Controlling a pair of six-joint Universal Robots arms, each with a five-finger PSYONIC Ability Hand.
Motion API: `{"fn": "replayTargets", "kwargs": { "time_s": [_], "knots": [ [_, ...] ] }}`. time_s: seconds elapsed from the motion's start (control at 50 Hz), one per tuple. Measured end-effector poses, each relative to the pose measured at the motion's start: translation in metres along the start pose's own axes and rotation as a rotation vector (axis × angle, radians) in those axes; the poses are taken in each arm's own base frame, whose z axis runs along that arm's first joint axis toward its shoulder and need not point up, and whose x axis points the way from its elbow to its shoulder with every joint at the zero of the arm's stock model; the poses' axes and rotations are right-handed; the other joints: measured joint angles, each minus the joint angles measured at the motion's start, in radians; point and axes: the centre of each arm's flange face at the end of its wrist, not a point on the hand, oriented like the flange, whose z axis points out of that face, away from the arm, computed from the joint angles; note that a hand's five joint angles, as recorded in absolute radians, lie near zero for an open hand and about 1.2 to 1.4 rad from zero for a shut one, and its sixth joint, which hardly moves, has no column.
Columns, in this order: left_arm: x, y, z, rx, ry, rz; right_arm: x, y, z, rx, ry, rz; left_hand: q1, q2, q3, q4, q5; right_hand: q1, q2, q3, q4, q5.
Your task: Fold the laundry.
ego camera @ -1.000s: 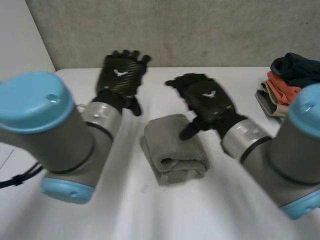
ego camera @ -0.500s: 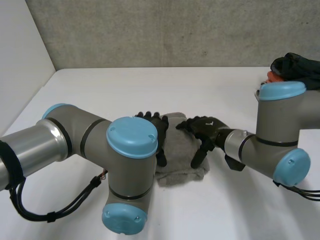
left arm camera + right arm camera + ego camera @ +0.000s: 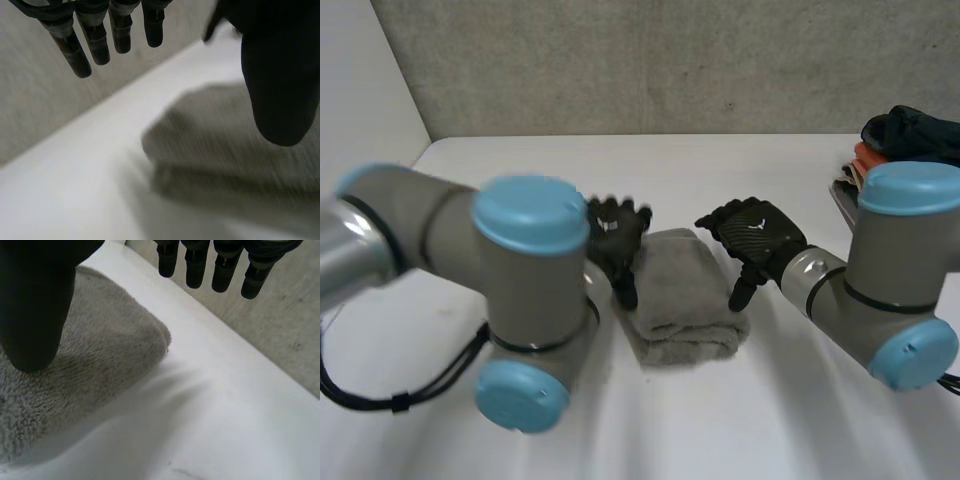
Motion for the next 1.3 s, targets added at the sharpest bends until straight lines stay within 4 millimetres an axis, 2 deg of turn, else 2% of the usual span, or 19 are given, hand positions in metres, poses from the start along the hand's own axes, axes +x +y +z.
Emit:
{"fn": "replayTargets", "kwargs": {
  "time_s": [0.04, 0.12, 0.24, 0.28, 0.3, 0.4, 0.54, 0.64, 0.7, 0.72, 0.74, 0.8, 0.94, 1.0, 1.08, 1.14, 1.16, 1.18, 1.3],
  "knots": [
    [-0.01, -0.021, -0.003, 0.06, 0.016, -0.018, -0.003, 0.0, -0.009, 0.014, 0.008, -0.003, 0.0, 0.0, 0.0, 0.0, 0.0, 0.0, 0.0, 0.0, -0.001, 0.0],
    [-0.02, -0.047, -0.008, 0.144, 0.075, -0.031, -0.013, 0.007, -0.024, 0.014, 0.009, -0.001, 0.0, 0.001, 0.0, 0.001, 0.0, 0.0, 0.0, 0.0, 0.0, 0.0],
    [-0.021, -0.071, -0.012, 0.235, 0.254, -0.024, -0.037, 0.026, -0.039, 0.026, -0.013, -0.009, 0.0, 0.002, 0.002, 0.002, 0.001, 0.0, 0.0, 0.0, 0.0, 0.0],
    [-0.02, -0.073, -0.012, 0.24, 0.273, -0.023, -0.039, 0.028, -0.04, 0.031, -0.016, -0.011, 0.0, 0.002, 0.002, 0.002, 0.0, 0.0, 0.0, 0.0, 0.0, 0.0],
    [-0.019, -0.078, -0.013, 0.255, 0.366, -0.016, -0.05, 0.034, -0.042, 0.058, -0.026, -0.023, 0.0, 0.002, 0.002, 0.002, 0.001, 0.0, 0.0, 0.0, 0.0, 0.0],
    [-0.014, -0.082, -0.014, 0.26, 0.519, -0.011, -0.069, 0.044, -0.04, 0.109, -0.05, -0.05, 0.0, 0.002, 0.002, 0.002, 0.0, 0.0, 0.0, 0.0, 0.0, 0.0],
    [-0.01, -0.076, -0.01, 0.241, 0.576, -0.015, -0.083, 0.06, -0.018, 0.15, -0.049, -0.106, 0.0, 0.002, 0.002, 0.002, 0.0, 0.0, 0.0, 0.0, 0.0, 0.0],
    [-0.01, -0.072, -0.007, 0.228, 0.568, -0.019, -0.081, 0.063, 0.002, 0.191, -0.003, -0.167, 0.0, 0.002, 0.002, 0.002, 0.0, 0.031, 0.032, 0.035, 0.028, 0.018],
    [-0.01, -0.07, -0.007, 0.223, 0.564, -0.02, -0.078, 0.062, 0.015, 0.213, 0.022, -0.202, 0.0, 0.002, 0.002, 0.002, 0.0, 0.39, 0.408, 0.398, 0.374, 0.124],
    [-0.01, -0.07, -0.007, 0.222, 0.564, -0.02, -0.077, 0.062, 0.017, 0.217, 0.026, -0.207, 0.0, 0.002, 0.002, 0.002, 0.0, 0.505, 0.558, 0.544, 0.534, 0.121],
    [-0.01, -0.07, -0.007, 0.222, 0.563, -0.02, -0.076, 0.06, 0.021, 0.225, 0.031, -0.212, 0.0, 0.002, 0.002, 0.002, 0.0, 0.68, 0.807, 0.794, 0.786, 0.121],
    [-0.01, -0.071, -0.008, 0.224, 0.562, -0.02, -0.072, 0.055, 0.026, 0.246, 0.039, -0.216, 0.0, 0.002, 0.002, 0.002, 0.0, 0.808, 0.956, 0.962, 0.96, 0.121],
    [-0.012, -0.077, -0.01, 0.242, 0.558, -0.016, -0.062, 0.033, 0.037, 0.321, 0.07, -0.217, 0.0, 0.002, 0.002, 0.002, 0.0, 0.865, 0.958, 0.974, 0.979, 0.121],
    [-0.015, -0.085, -0.014, 0.267, 0.551, -0.012, -0.052, 0.013, 0.044, 0.376, 0.1, -0.214, 0.0, 0.002, 0.002, 0.002, 0.0, 0.871, 0.958, 0.974, 0.982, 0.121],
    [-0.021, -0.094, -0.018, 0.296, 0.533, -0.009, -0.04, 0.001, 0.052, 0.394, 0.117, -0.19, 0.0, 0.002, 0.002, 0.002, 0.0, 0.871, 0.958, 0.974, 0.982, 0.121],
    [-0.024, -0.097, -0.019, 0.304, 0.524, -0.009, -0.038, 0.002, 0.055, 0.377, 0.109, -0.174, 0.0, 0.002, 0.002, 0.002, 0.0, 0.871, 0.952, 0.967, 0.973, 0.169],
    [-0.025, -0.097, -0.02, 0.305, 0.517, -0.01, -0.037, 0.007, 0.058, 0.347, 0.09, -0.161, 0.0, 0.002, 0.002, 0.002, 0.0, 0.867, 0.886, 0.897, 0.893, 0.439],
    [-0.026, -0.096, -0.02, 0.302, 0.513, -0.011, -0.037, 0.013, 0.061, 0.32, 0.075, -0.151, 0.0, 0.002, 0.002, 0.002, 0.0, 0.864, 0.817, 0.822, 0.817, 0.554],
    [-0.025, -0.088, -0.019, 0.275, 0.51, -0.016, -0.035, 0.035, 0.068, 0.224, 0.034, -0.124, 0.0, 0.002, 0.002, 0.002, 0.0, 0.622, 0.62, 0.626, 0.619, 0.569]
  ]
}}
